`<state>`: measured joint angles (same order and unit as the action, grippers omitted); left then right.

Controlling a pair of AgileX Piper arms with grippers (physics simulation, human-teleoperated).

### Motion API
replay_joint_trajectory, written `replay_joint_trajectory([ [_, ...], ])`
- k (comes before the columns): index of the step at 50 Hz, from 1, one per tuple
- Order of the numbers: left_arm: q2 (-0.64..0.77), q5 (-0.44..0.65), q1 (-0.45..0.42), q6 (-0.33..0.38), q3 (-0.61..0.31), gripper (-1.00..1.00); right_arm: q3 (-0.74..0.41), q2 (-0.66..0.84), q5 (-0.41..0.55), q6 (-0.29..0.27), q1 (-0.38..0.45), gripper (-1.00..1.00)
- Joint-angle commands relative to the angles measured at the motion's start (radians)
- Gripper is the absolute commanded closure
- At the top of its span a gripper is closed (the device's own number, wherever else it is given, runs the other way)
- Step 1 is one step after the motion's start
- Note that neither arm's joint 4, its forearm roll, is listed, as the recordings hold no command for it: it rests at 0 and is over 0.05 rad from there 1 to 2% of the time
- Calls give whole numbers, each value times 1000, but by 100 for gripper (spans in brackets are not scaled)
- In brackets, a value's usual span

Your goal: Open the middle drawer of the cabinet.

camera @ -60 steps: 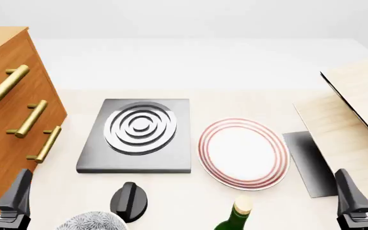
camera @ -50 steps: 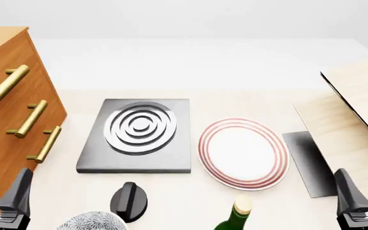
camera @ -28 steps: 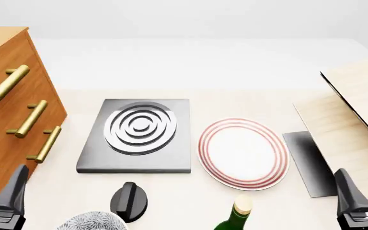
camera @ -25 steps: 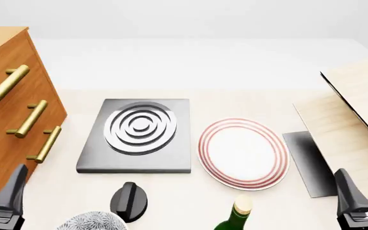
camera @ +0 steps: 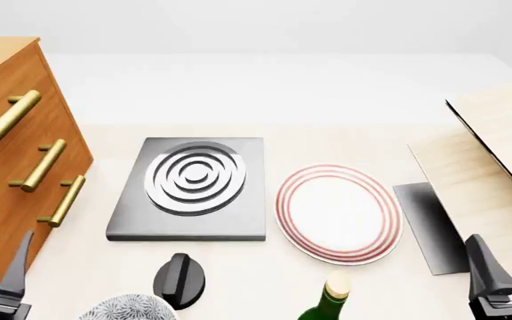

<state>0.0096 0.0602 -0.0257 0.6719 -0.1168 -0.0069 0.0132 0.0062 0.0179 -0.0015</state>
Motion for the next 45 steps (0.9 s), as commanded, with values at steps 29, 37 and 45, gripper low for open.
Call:
replay_joint_trajectory([
  [29, 785, -935, 114, 457, 117, -100, 0, 1, -1, 0, 0, -100],
  [37, 1138, -1251, 102, 457, 117, -100, 0, 2, -1, 0, 0, -100],
  [45, 1199, -1276, 82, 423, 117, -100, 0, 2, -1, 0, 0, -100],
])
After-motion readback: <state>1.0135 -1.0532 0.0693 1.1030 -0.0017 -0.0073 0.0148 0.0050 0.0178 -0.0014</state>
